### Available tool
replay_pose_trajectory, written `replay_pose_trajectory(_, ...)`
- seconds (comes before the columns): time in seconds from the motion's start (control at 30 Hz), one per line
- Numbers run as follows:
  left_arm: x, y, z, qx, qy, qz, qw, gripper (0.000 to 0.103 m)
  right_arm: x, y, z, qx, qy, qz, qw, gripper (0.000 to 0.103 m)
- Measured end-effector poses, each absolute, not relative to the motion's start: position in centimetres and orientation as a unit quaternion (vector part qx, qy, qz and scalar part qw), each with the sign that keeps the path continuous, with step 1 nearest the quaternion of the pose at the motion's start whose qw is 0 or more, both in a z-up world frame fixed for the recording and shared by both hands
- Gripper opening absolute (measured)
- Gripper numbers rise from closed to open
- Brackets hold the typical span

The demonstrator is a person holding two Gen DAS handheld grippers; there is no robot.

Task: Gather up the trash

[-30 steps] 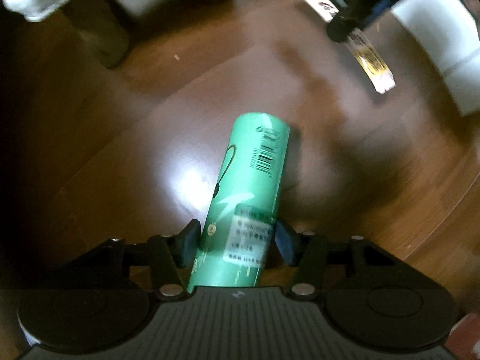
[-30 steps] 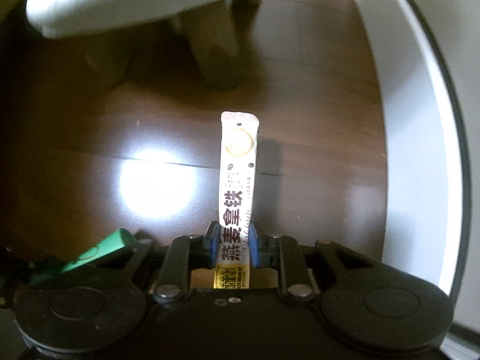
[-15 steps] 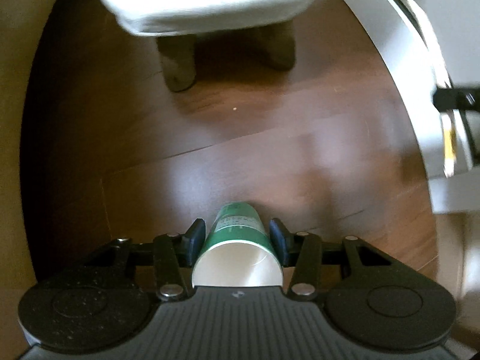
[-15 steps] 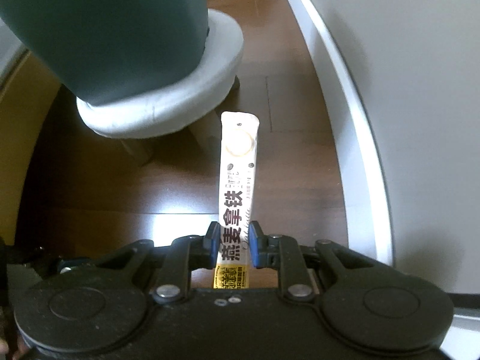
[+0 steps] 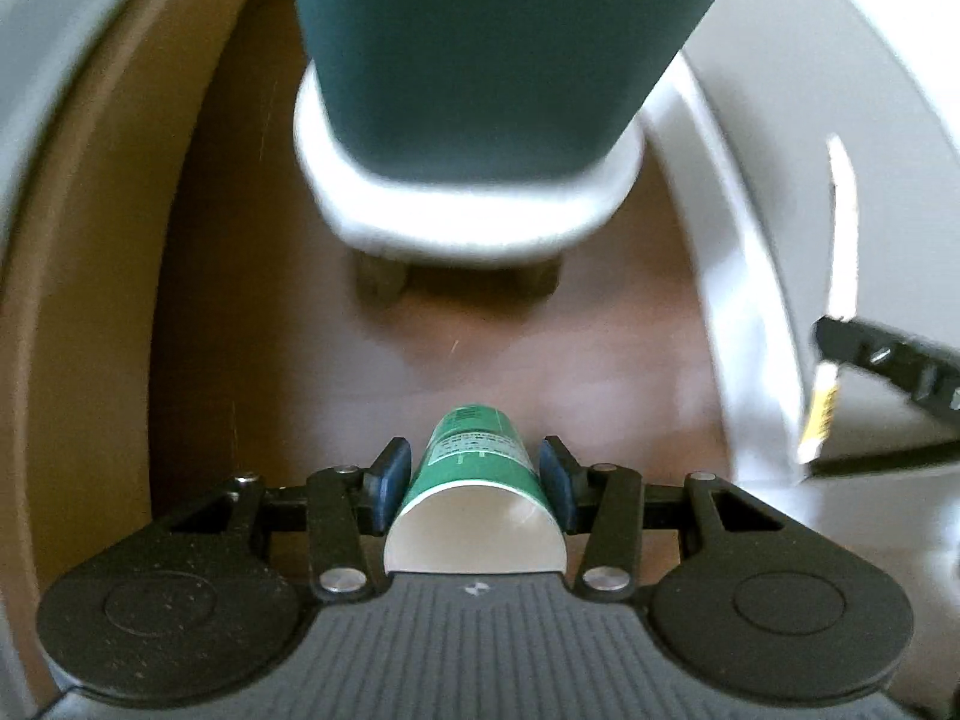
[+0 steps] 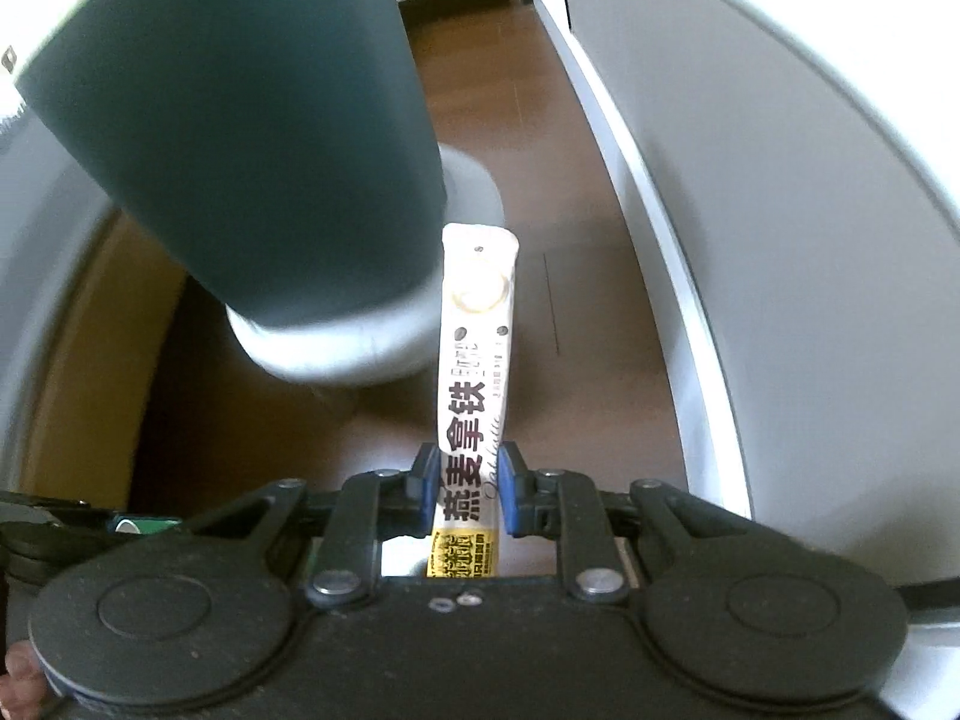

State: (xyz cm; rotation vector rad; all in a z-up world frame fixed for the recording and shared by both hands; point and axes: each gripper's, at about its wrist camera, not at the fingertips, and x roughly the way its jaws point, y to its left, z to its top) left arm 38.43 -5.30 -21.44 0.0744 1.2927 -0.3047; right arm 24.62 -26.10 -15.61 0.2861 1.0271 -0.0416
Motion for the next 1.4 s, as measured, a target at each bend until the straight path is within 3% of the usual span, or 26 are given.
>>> replay_pose_trajectory(0.5,38.4,-7.5,0.4,-0.044,0.431,-0.213,0.876,0.046,26.0,-27.4,-2.2,0.134,0.371,-0.014,0.919,0.019)
replay_pose_trajectory(0.7,39.8,-8.7,6.6,-0.035,0.373,-0.206,0.904,0.044,27.9,-27.0,2.9,0.128,0.325,0.003,0.937,0.019)
replay_pose_trajectory(0.73,40.3,-8.9,7.1,-0.032,0.365,-0.2,0.909,0.041,28.4,-26.8,3.3,0.125,0.32,0.004,0.939,0.019)
replay_pose_trajectory(0.77,41.0,-9.2,7.6,-0.028,0.357,-0.194,0.913,0.031,29.0,-26.7,4.0,0.122,0.313,0.008,0.942,0.019)
replay_pose_trajectory(0.8,41.5,-9.3,7.8,-0.026,0.359,-0.191,0.913,0.002,29.4,-26.6,4.4,0.12,0.308,0.01,0.944,0.019)
replay_pose_trajectory(1.07,47.4,-9.7,5.4,0.003,0.377,-0.141,0.915,0.002,36.1,-23.5,5.1,0.053,0.316,0.024,0.947,0.019)
replay_pose_trajectory(1.4,41.6,-5.5,-6.1,0.069,0.462,-0.157,0.87,0.003,32.0,-23.4,0.7,0.019,0.321,0.048,0.946,0.019)
